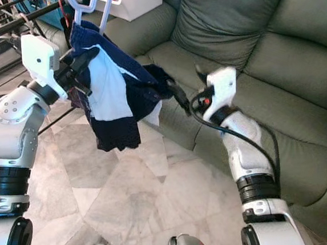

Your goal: Hang hanger

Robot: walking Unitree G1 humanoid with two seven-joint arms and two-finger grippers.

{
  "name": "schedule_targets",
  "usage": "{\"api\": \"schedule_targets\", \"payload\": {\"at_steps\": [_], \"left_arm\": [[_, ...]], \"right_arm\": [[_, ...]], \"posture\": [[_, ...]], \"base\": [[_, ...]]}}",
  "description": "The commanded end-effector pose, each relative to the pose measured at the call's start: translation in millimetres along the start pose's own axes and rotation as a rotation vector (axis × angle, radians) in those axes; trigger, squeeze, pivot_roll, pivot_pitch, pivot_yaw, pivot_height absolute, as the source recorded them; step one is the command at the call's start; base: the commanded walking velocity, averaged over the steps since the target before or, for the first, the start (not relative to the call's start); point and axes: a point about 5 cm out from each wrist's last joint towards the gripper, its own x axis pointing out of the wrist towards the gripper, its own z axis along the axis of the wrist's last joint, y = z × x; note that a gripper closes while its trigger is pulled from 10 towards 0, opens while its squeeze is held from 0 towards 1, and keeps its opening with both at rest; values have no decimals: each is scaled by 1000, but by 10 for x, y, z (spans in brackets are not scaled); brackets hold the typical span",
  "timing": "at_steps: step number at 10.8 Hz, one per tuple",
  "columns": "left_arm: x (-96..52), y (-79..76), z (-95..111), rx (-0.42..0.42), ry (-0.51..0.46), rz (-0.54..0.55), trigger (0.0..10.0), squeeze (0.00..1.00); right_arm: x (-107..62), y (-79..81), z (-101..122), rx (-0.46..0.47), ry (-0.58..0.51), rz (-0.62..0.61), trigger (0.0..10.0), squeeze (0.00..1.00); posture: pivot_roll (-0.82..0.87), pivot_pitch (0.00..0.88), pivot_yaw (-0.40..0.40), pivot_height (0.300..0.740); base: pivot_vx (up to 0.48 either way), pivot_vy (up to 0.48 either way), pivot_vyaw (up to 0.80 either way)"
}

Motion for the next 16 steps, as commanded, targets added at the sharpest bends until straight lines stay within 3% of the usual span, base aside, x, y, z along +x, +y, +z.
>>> {"api": "schedule_targets", "payload": {"at_steps": [1,2,3,4,6,9,10,11,13,14,16], "left_arm": [[24,-48,159,20,-65,-59,0,0],[3,-57,111,30,-43,-73,0,0],[-37,-136,69,14,-40,-129,0,0],[-58,-174,52,21,-30,-156,0,0],[-60,-259,94,7,-49,-198,0,0],[-19,-361,338,-55,-158,-262,0,0],[-15,-400,404,-76,-188,-283,0,0],[-4,-421,459,-95,-207,-288,0,0],[-8,-388,538,-120,-234,-273,0,0],[-17,-361,561,-124,-233,-266,0,0],[-79,-310,464,-122,-189,-258,0,0]], "right_arm": [[75,-60,117,-31,-42,-36,10000,0],[124,-90,166,-6,-56,-56,10000,0],[152,-126,106,-70,2,-96,10000,0],[155,-142,62,-67,20,-111,10000,0],[181,-83,-186,29,151,-114,10000,0],[151,43,-511,116,317,-99,10000,0],[132,50,-586,174,358,-119,8157,0],[111,51,-642,219,383,-144,0,0],[28,-21,-724,237,426,-214,0,0],[-71,-139,-765,252,446,-304,0,0],[-324,-568,-682,203,398,-583,0,0]], "posture": [[4,89,-63,740],[4,89,-63,740],[4,89,-63,740],[2,91,-67,740],[7,94,-73,740],[13,98,-85,740],[15,99,-90,740],[17,100,-92,740],[15,104,-95,740],[12,108,-97,740],[2,113,-94,740]], "base": [[0,0,0],[0,0,0],[0,0,0],[0,0,0],[0,0,0],[0,0,0],[0,0,0],[0,0,0],[0,0,0],[0,0,0],[0,0,0]]}}
